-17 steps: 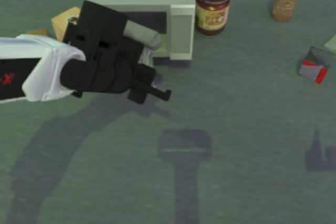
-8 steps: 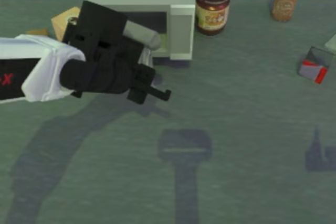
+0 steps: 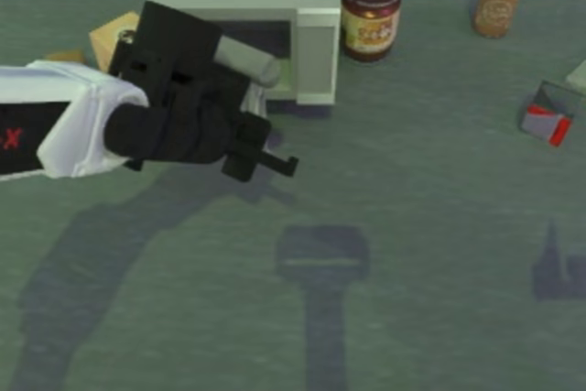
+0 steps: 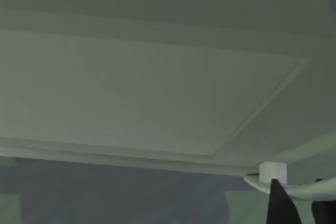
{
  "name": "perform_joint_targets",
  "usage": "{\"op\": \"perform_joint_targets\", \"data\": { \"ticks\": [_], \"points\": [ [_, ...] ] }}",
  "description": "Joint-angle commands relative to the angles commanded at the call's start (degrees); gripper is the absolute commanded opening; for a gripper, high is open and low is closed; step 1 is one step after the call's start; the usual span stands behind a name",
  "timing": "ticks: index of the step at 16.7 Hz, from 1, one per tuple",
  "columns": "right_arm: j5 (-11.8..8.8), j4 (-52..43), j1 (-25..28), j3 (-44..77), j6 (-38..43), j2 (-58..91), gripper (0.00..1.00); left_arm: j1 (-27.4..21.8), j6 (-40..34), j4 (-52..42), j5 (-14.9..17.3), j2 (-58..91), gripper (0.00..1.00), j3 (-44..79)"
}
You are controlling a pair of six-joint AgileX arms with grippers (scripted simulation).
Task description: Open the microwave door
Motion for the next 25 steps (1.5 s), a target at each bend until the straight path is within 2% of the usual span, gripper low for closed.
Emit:
{"op": "perform_joint_targets", "data": {
  "ticks": [3,10,25],
  "points": [
    [0.00,0.00,0.00,0.00,0.00,0.00,1.00,0.00,0.00,0.00,0.00,0.00,0.00,0.00],
    [0.00,0.00,0.00,0.00,0.00,0.00,1.00,1.12,2.59,-0.12,2.23,-0.99,0.00,-1.10],
    [0.00,0.00,0.00,0.00,0.00,0.00,1.00,1.15,2.66,-0.13,2.27,-1.00,0.00,-1.14]
  ]
}}
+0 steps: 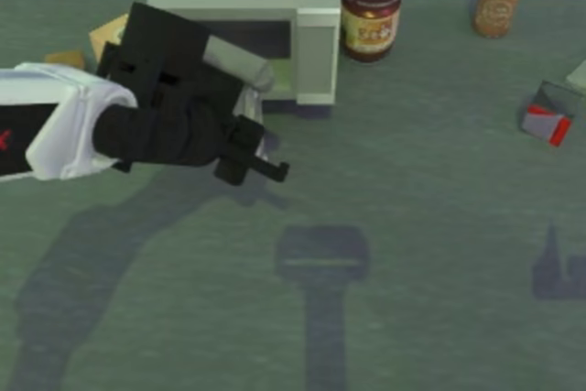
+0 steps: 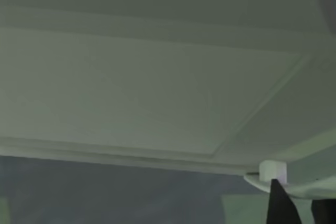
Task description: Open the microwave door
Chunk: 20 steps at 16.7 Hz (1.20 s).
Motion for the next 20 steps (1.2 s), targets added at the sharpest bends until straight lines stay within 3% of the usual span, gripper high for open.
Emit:
{"op": "perform_joint_targets", "data": {
  "ticks": [9,20],
  "points": [
    [0.00,0.00,0.00,0.00,0.00,0.00,1.00,0.00,0.00,0.00,0.00,0.00,0.00,0.00],
    [0.00,0.00,0.00,0.00,0.00,0.00,1.00,1.21,2.73,-0.30,2.29,-0.90,0.00,-0.99]
  ]
}}
